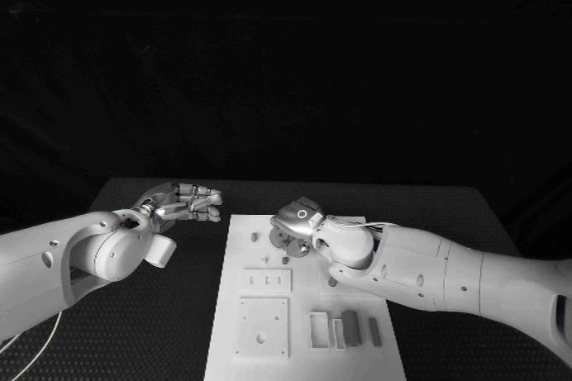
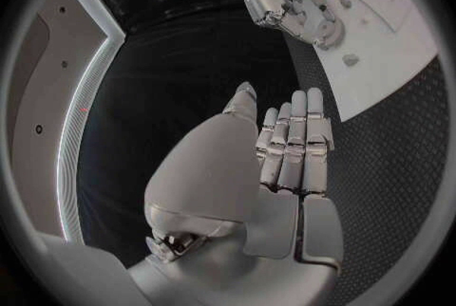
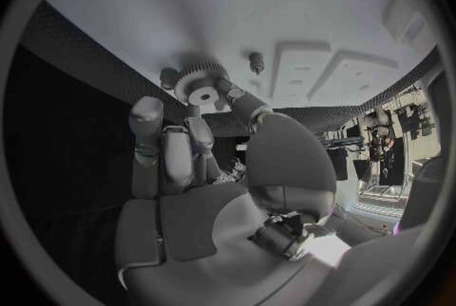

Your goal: Assemble the parts on the task board

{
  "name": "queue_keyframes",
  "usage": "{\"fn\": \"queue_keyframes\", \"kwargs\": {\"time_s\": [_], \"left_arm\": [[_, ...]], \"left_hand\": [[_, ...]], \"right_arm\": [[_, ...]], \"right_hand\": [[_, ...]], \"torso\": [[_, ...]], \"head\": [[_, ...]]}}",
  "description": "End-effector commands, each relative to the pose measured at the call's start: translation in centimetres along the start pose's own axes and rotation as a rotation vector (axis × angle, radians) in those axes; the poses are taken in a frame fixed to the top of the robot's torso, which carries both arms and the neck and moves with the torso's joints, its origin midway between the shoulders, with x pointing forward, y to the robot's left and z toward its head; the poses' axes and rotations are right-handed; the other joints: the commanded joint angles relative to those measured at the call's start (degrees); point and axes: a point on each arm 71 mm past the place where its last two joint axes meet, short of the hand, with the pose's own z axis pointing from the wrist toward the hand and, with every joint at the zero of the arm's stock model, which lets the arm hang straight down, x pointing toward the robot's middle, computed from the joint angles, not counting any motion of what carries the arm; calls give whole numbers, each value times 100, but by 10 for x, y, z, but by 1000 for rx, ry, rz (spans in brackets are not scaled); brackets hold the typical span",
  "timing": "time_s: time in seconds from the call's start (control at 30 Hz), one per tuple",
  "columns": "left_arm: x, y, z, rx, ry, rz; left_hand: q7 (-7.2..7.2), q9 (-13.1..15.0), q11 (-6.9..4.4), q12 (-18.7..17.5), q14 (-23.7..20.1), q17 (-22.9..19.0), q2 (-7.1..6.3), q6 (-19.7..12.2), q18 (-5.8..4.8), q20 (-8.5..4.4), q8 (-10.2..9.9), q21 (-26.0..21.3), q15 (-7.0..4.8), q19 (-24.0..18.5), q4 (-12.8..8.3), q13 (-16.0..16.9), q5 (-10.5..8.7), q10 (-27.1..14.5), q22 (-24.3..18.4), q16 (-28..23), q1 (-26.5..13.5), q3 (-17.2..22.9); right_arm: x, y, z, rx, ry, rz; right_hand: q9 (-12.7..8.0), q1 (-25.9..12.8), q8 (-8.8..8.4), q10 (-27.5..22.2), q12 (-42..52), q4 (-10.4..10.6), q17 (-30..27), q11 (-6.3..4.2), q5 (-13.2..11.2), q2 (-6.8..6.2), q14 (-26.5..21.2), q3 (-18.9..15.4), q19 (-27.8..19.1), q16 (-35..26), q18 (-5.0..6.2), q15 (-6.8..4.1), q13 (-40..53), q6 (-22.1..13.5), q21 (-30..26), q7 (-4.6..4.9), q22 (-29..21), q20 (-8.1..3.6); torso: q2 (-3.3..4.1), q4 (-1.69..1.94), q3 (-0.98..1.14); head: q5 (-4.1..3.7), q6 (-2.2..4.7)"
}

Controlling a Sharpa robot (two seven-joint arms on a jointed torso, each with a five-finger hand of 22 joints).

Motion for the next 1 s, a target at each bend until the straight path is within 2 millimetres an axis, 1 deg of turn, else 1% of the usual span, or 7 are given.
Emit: {"fn": "queue_keyframes", "kwargs": {"time_s": [0.03,0.43,0.53,0.77,0.83,0.9,1.0], "left_arm": [[2,-2,0,10,12,0],[2,-2,1,10,14,0],[2,-2,1,10,15,0],[2,-2,0,10,15,0],[2,-2,0,9,15,0],[2,-2,0,8,15,0],[2,-2,0,7,13,0]], "left_hand": [[143,-6,36,-30,48,7,8,-39,66,8,-18,-39,0,32,4,-8,-25,1,7,-39,-42,-1],[143,-7,36,-30,49,11,8,-39,66,8,-19,-41,0,33,5,-9,-24,1,8,-43,-43,-1],[143,-7,36,-30,50,13,9,-39,66,8,-19,-41,0,33,5,-10,-24,1,8,-44,-43,-1],[143,-7,36,-29,50,14,6,-39,66,8,-19,-42,0,33,4,-10,-25,1,9,-46,-43,-2],[143,-7,36,-29,51,15,6,-39,66,8,-19,-42,0,33,4,-11,-25,1,9,-47,-43,-2],[143,-7,36,-29,51,16,6,-39,66,8,-19,-43,0,34,4,-11,-24,1,9,-47,-43,-2],[144,-7,36,-29,51,16,7,-39,66,8,-19,-43,0,34,5,-11,-24,2,9,-48,-43,-2]], "right_arm": [[1,1,1,-8,3,1],[4,1,4,-6,12,15],[5,2,3,-12,30,42],[6,1,4,-7,45,79],[7,-1,3,1,51,89],[10,-3,3,10,70,110],[13,-6,1,18,107,151]], "right_hand": [[68,48,14,6,-31,-5,2,5,18,-1,8,32,28,-30,632,-27,-5,204,-33,138,65,-9],[67,49,3,4,-34,-5,-3,8,17,-4,5,31,30,-32,632,-24,-9,193,-38,142,64,-9],[63,40,-17,-20,-50,-1,-6,16,15,-39,3,24,31,-35,632,-18,-28,169,-47,150,62,-8],[-5,-7,-200,-151,-134,197,-34,104,19,-293,-9,59,46,-60,632,65,-125,-82,-105,242,50,-16],[-67,-2,-323,-218,-170,318,-42,158,19,-397,-13,97,54,-67,632,117,-172,-276,-124,299,50,-25],[-132,15,-449,-279,-198,408,-43,167,15,-475,-14,122,59,-71,632,129,-210,-499,-138,308,53,-31],[-166,101,-515,-362,-234,397,-43,181,7,-407,-20,127,53,-73,632,141,-256,-635,-147,325,65,-47]], "torso": [[-2,-2,-5],[-2,1,-5],[-2,-1,-4],[3,-12,0],[-2,-10,-2],[-2,-8,-3],[-4,-2,-3]], "head": [[2,2],[1,-2],[6,-8],[14,-11],[14,-15],[14,-16],[8,-19]]}}
